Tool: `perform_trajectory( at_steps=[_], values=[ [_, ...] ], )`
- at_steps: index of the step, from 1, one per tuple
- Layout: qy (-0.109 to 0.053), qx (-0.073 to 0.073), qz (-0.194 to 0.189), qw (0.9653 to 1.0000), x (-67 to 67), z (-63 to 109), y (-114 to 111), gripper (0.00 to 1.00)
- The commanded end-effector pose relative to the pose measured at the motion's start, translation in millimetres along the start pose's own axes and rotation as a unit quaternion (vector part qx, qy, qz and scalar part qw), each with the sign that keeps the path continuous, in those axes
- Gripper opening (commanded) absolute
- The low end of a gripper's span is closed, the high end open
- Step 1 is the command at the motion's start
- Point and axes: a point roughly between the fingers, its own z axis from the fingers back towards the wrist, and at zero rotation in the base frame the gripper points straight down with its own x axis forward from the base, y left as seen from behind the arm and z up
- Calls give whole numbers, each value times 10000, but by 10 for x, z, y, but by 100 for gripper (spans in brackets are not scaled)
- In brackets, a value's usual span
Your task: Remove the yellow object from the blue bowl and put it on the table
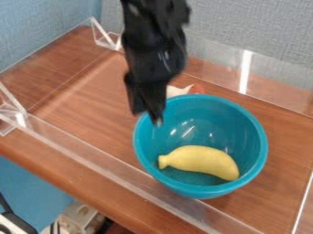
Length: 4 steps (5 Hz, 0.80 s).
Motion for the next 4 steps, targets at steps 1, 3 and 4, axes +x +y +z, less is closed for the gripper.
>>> perform_trajectory(
  at_steps=[1, 3, 4],
  values=[
    [-148, 311, 582, 9977, 11, 271, 139, 0],
    [-416, 183, -1, 9990, 118, 133, -213, 100],
    [-537, 119, -267, 9981, 161, 31, -386, 0]
  ],
)
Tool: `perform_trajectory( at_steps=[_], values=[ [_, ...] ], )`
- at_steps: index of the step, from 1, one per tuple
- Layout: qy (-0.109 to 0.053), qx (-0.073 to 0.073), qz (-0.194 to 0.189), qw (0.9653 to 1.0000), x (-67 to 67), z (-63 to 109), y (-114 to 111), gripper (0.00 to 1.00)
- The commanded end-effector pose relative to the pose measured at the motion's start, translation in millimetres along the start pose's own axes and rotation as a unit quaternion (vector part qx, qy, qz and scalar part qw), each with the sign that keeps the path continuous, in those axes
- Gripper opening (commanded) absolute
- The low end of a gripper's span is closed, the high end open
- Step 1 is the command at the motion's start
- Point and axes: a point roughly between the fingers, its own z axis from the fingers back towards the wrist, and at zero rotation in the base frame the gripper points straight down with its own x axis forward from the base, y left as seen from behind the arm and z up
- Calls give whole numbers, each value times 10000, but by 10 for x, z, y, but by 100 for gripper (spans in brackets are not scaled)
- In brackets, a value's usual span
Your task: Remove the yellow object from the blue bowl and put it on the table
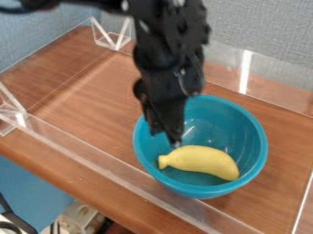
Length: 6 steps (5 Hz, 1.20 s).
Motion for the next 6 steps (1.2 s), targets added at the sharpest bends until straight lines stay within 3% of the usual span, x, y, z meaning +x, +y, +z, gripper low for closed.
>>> perform_trajectory(
  at_steps=[1, 2, 3, 4, 6],
  values=[
    [-222, 287, 161, 9992, 14, 238, 210, 0],
    [-273, 357, 238, 9987, -19, 286, 278, 0],
    [-407, 268, -53, 9988, -65, 179, 250, 100],
    [-543, 182, -370, 9977, -107, 75, 224, 100],
    [-342, 119, 430, 9984, 52, -61, 178, 100]
  ],
)
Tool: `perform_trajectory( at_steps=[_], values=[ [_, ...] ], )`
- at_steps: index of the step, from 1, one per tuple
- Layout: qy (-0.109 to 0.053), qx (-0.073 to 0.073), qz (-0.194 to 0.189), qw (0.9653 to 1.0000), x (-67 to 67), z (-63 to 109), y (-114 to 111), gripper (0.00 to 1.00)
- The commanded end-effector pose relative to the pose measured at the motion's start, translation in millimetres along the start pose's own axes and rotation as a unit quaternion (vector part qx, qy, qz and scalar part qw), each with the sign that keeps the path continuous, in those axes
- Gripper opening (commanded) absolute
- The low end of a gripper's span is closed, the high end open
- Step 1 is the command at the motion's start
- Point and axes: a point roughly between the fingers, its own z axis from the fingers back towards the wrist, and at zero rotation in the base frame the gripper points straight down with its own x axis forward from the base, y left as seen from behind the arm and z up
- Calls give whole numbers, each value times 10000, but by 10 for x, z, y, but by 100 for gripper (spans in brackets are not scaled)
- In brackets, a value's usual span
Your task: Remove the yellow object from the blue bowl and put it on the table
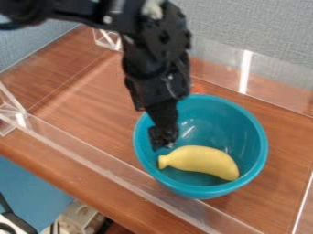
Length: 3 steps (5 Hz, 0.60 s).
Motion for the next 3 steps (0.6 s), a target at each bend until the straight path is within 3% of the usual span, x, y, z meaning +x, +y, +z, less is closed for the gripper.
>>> perform_trajectory(
  at_steps=[1, 3],
  values=[
    [-190, 102, 171, 9996, 109, -34, 85, 100],
    [-125, -58, 348, 9993, 113, -397, 44, 100]
  ],
)
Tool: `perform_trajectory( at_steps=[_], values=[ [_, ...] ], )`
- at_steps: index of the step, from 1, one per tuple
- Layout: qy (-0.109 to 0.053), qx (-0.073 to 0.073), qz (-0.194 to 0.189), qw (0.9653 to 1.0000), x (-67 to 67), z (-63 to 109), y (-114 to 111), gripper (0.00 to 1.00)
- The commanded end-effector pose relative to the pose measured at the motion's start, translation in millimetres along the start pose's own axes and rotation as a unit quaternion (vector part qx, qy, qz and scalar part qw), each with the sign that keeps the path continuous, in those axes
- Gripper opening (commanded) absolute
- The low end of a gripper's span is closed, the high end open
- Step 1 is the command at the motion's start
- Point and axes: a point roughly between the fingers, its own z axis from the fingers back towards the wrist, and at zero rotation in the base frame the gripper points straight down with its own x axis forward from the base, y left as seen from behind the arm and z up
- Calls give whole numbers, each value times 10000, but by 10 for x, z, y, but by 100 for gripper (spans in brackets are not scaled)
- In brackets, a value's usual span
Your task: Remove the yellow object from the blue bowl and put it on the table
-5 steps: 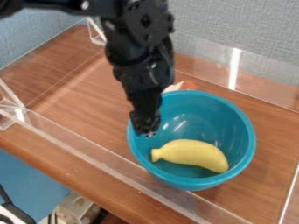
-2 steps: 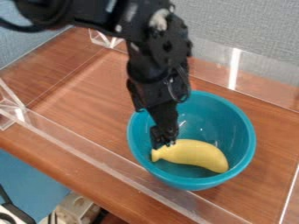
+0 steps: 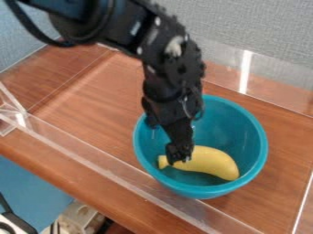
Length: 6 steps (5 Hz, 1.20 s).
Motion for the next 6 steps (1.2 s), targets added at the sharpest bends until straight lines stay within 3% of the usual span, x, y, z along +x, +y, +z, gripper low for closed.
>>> perform_trajectory(
  at_steps=[1, 2, 3, 4, 5, 6],
  values=[
    [-83, -21, -16, 10000, 56, 39, 24, 100],
    [-91, -69, -101, 9999, 96, 98, 16, 0],
    [-185, -150, -471, 9986, 125, 142, 69, 0],
    [-373, -55, -785, 9962, 186, 376, 202, 0],
    [-255, -199, -659, 9973, 92, 287, 116, 0],
    [-231, -434, -956, 9942, 164, 169, -45, 0]
  ],
)
